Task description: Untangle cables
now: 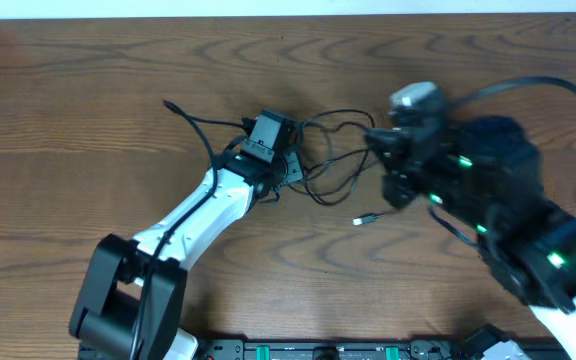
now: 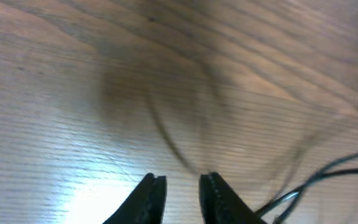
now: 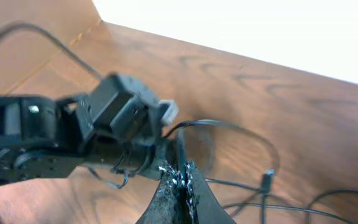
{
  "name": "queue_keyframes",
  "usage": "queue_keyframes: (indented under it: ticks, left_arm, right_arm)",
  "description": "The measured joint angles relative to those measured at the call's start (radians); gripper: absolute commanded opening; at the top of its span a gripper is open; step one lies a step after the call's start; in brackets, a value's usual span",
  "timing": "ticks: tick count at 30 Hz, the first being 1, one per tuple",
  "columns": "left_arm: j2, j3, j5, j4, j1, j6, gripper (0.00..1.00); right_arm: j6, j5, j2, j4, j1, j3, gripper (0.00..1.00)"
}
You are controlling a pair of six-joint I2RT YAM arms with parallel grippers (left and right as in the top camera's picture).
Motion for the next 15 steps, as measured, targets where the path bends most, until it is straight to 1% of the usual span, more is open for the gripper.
queue_keyframes:
  ticks: [4,9,10,11,12,15]
  left_arm:
    - [0.007,0.000,-0.059,-0.004,-0.002,-0.001,0.23]
    - [0.007,0.000,-0.114,-0.011,0.011,-0.001,0.23]
    - [0.007,0.000,-0.119,-0.012,0.016,-0.001,0.20]
    - [0.007,0.000,-0.120,-0.013,0.021,0.000,0.12]
    - [0.007,0.000,-0.119,-0.013,0.026,-0.001,0.08]
    - [0.003,0.000,-0.084,-0.012,0.037,0.004,0.08]
  right_arm:
    - [0.000,0.088,-0.070,-0.034,-0.061,0.000,0.01]
    - [0.000,0.304,-0.119,-0.113,-0.137,0.000,0.01]
    - [0.002,0.358,-0.118,-0.137,-0.153,0.000,0.01]
    - [0.006,0.400,-0.114,-0.158,-0.166,0.000,0.01]
    - [0.016,0.438,-0.106,-0.174,-0.179,0.000,0.02]
    - [0.070,0.507,-0.057,-0.214,-0.216,-0.002,0.03]
